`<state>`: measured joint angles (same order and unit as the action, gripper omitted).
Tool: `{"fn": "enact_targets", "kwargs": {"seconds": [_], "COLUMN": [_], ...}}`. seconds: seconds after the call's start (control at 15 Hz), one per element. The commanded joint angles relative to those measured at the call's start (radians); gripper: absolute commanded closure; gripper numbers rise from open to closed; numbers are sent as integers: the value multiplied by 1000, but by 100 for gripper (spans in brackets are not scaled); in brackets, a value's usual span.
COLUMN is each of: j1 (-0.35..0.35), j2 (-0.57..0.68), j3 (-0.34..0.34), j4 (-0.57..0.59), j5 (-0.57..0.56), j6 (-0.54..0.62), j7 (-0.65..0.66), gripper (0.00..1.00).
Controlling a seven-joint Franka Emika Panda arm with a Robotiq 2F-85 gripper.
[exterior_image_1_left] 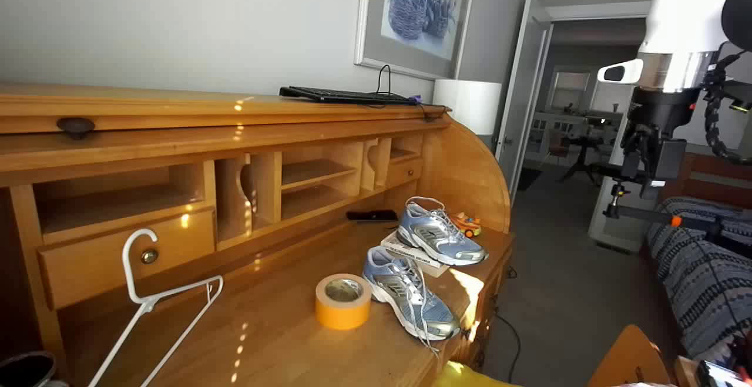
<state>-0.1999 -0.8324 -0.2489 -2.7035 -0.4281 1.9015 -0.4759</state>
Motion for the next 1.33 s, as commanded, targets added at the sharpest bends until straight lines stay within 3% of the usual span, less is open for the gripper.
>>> {"fn": "enact_targets", "kwargs": {"seconds": [0.0, 0.33, 0.53, 0.93, 1.27], "j1": [16, 19, 38, 61, 82], "j2": [-2, 13, 82, 333, 564], "j3": [-12, -14, -41, -72, -82], "j4": [3, 5, 54, 189, 314], "j5": [-9, -9, 3, 20, 155], "j6": [-7, 4, 85, 340, 458], "j7": [9, 10, 9, -2, -18], "gripper": [0, 0, 0, 0, 0]}}
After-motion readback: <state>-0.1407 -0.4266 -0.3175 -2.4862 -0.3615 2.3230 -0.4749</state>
